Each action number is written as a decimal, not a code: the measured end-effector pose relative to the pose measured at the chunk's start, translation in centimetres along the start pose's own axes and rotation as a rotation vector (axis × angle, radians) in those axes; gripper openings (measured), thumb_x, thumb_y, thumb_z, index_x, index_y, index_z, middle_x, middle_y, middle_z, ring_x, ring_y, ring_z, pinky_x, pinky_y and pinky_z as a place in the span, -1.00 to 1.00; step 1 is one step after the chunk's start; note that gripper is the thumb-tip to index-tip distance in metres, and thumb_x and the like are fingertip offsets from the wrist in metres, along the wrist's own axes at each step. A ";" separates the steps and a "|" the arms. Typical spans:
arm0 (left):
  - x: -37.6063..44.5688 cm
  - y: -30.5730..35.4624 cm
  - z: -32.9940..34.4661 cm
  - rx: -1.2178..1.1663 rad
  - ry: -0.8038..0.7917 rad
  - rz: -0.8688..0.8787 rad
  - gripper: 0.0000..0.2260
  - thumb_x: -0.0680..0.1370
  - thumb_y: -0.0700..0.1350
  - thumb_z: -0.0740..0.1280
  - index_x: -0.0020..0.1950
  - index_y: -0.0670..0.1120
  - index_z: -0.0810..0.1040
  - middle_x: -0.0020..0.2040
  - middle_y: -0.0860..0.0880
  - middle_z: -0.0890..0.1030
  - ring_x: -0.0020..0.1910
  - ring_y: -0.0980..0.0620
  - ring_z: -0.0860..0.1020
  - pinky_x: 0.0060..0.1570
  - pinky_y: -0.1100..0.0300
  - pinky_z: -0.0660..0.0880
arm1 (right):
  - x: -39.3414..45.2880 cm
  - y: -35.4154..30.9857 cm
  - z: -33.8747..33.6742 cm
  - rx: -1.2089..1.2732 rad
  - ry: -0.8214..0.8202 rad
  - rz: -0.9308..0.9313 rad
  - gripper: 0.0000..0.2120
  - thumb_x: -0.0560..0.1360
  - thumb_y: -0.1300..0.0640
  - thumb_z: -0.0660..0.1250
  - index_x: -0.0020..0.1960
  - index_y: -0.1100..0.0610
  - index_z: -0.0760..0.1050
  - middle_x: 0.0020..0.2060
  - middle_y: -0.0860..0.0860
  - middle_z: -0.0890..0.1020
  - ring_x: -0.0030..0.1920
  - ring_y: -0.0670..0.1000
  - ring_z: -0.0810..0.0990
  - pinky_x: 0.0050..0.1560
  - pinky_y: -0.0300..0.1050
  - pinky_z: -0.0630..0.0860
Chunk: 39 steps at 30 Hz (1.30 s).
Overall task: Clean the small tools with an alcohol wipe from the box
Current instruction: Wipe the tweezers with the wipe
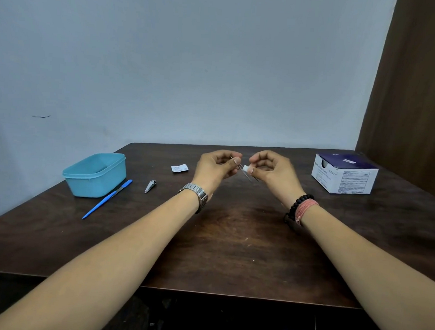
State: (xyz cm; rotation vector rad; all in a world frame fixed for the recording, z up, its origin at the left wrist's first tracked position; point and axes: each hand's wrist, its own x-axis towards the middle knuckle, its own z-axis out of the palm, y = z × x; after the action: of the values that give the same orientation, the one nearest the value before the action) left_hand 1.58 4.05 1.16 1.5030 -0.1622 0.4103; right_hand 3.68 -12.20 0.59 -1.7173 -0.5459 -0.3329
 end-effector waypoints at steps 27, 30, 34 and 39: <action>0.1 0.5 -0.5 -0.070 0.035 -0.046 -0.93 0.52 -0.30 0.38 -0.04 -0.19 0.64 -0.21 -0.08 0.62 -0.25 0.08 0.59 -0.12 0.29 0.60 | -0.1 -0.4 0.1 -0.030 0.009 -0.012 -0.83 0.40 0.26 0.50 -0.16 0.02 0.57 -0.24 -0.05 0.66 -0.23 -0.12 0.60 -0.09 -0.22 0.55; -0.5 0.3 0.2 -0.017 -0.051 -0.067 -0.94 0.52 -0.30 0.38 -0.05 -0.19 0.64 -0.20 -0.09 0.64 -0.29 0.11 0.59 -0.15 0.29 0.59 | -0.2 -0.5 0.3 -0.040 0.009 -0.020 -0.82 0.40 0.25 0.50 -0.17 0.01 0.57 -0.23 -0.05 0.67 -0.24 -0.15 0.61 -0.10 -0.24 0.55; -0.5 0.1 0.4 -0.013 -0.084 -0.067 -0.95 0.51 -0.29 0.39 -0.07 -0.19 0.64 -0.19 -0.10 0.65 -0.26 0.10 0.61 -0.12 0.28 0.59 | -0.3 -0.7 0.3 -0.034 0.012 -0.023 -0.81 0.40 0.25 0.50 -0.18 0.00 0.57 -0.22 -0.04 0.69 -0.22 -0.14 0.64 -0.06 -0.21 0.58; -0.1 0.5 -0.1 -0.041 0.000 -0.044 -0.94 0.51 -0.29 0.40 -0.08 -0.17 0.64 -0.22 -0.08 0.63 -0.27 0.08 0.58 -0.11 0.27 0.60 | -0.2 -0.8 0.4 -0.045 0.021 -0.012 -0.83 0.40 0.24 0.50 -0.17 0.01 0.57 -0.21 -0.05 0.67 -0.24 -0.16 0.61 -0.09 -0.26 0.56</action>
State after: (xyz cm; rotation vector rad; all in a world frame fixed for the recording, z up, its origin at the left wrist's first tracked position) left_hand 1.35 4.20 1.55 1.4633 -0.1368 0.3698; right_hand 3.08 -11.76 1.04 -1.7528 -0.5373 -0.3745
